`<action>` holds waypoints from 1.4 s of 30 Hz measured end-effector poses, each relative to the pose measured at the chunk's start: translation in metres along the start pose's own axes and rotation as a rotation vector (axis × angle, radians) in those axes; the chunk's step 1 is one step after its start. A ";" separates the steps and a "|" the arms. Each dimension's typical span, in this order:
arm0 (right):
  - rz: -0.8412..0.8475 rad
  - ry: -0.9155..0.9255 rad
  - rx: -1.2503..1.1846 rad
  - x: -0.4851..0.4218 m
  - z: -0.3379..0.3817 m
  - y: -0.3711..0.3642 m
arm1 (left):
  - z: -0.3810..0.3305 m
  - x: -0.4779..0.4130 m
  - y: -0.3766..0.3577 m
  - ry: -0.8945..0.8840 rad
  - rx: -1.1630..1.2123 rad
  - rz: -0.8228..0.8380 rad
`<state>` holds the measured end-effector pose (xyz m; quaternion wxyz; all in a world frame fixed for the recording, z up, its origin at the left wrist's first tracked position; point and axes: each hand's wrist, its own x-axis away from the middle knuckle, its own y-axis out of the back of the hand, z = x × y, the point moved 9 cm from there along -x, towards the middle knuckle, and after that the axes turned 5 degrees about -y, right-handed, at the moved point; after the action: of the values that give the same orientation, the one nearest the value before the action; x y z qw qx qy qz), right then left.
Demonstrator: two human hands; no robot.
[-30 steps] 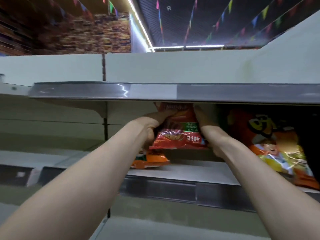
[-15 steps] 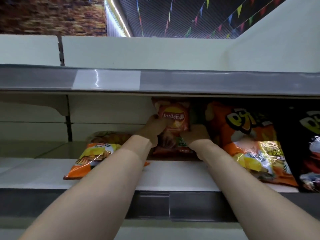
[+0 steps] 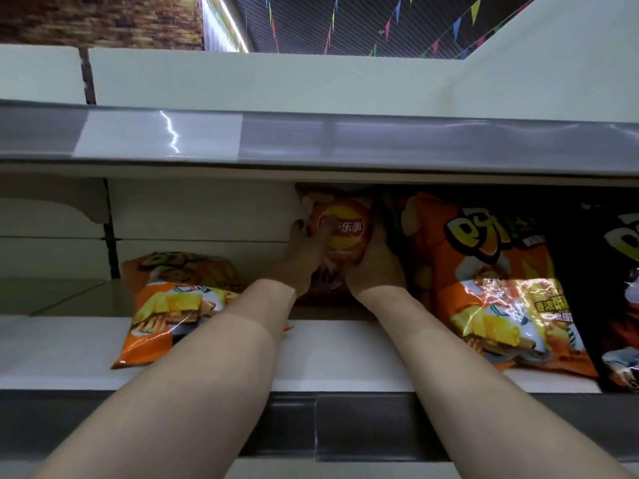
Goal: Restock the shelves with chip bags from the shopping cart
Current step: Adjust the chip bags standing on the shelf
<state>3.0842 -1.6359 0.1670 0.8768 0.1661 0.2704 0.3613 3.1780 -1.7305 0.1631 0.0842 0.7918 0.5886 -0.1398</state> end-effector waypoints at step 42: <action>0.353 -0.040 -0.243 0.089 0.026 0.002 | -0.029 0.095 0.091 0.205 0.093 0.148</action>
<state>3.1515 -1.5729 0.1572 0.8186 0.1113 0.1740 0.5360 3.2938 -1.6624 0.1570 -0.0030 0.8461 0.5271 -0.0786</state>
